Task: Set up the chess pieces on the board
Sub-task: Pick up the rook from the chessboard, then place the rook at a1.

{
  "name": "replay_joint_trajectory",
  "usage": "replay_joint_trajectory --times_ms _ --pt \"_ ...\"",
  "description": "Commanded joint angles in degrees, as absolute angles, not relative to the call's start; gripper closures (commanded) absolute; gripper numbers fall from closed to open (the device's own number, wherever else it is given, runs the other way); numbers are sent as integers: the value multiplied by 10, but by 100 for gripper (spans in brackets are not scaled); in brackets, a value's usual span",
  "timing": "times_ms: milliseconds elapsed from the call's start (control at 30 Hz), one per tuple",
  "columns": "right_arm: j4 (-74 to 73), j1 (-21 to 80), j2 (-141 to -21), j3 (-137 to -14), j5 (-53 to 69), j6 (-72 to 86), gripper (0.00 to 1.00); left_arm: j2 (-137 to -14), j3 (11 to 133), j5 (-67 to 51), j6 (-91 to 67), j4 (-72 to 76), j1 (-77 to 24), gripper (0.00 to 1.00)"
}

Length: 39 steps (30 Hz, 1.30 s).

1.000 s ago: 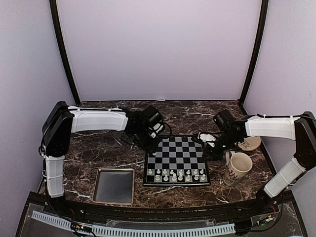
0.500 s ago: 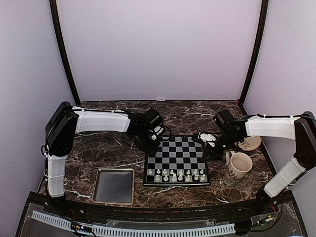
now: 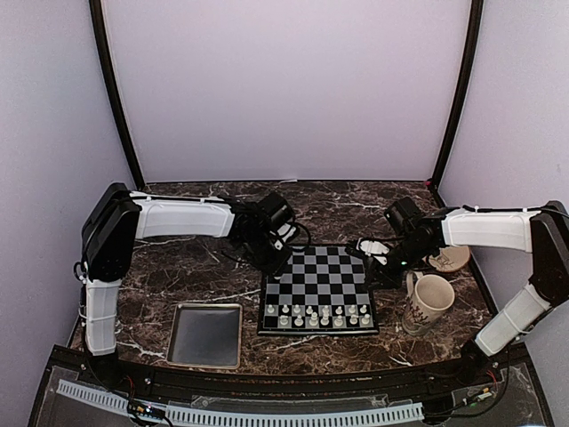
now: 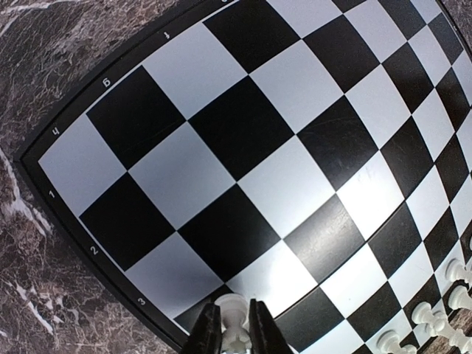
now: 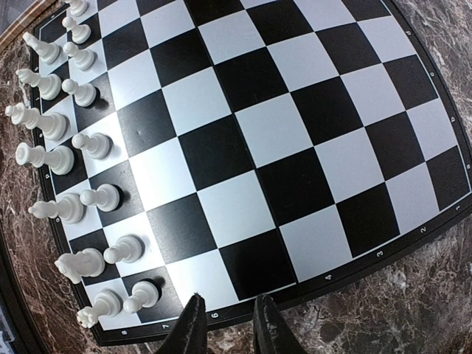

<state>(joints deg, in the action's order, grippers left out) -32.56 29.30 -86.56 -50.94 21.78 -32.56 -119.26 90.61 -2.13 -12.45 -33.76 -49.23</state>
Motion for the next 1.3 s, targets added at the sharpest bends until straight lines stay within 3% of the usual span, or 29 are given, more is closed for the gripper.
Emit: replay_joint_trajectory --times_ms 0,300,967,1267 --pt "-321 290 -862 -506 217 -329 76 -1190 916 -23 -127 -335 -489 88" --pt "-322 290 -861 -506 216 -330 76 -1162 924 -22 -121 -373 -489 94" --pt "-313 288 -855 -505 183 -327 77 -893 666 -98 -46 -333 -571 94" --pt "-313 287 -855 -506 180 -326 77 -925 645 -94 -30 -297 -600 94"
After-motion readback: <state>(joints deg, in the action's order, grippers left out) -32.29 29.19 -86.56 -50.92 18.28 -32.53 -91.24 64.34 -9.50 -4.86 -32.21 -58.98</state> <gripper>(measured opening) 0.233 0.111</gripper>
